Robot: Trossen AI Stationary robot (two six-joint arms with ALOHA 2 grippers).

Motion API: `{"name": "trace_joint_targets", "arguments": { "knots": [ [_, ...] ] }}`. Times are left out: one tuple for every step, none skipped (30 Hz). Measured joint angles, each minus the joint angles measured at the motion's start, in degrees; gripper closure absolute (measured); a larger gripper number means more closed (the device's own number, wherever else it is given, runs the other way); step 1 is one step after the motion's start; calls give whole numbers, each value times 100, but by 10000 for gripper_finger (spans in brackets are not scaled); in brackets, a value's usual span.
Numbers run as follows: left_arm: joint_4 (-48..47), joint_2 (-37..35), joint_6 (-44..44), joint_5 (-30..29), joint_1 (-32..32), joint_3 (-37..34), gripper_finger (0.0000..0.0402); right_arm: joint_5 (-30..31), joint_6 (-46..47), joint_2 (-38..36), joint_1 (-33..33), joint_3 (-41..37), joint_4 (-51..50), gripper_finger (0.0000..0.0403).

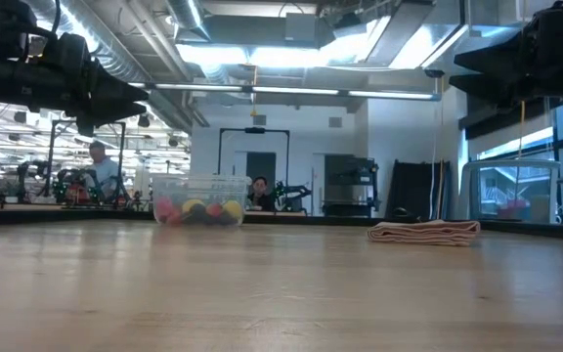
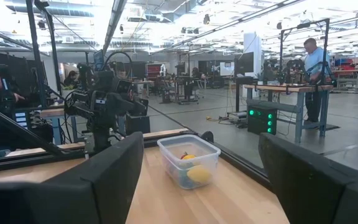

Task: Pick and placing Produce into tupperware
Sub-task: Return to Home Position

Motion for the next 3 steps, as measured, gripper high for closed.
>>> {"name": "trace_joint_targets", "arguments": {
  "knots": [
    [0, 0, 0, 0, 0, 0, 237, 2, 6, 0, 0, 0, 0, 85],
    [1, 0, 0, -1, 0, 0, 237, 2, 4, 0, 0, 0, 2, 85],
    [0, 0, 0, -1, 0, 0, 237, 1, -1, 0, 0, 0, 2, 85]
  ]
}}
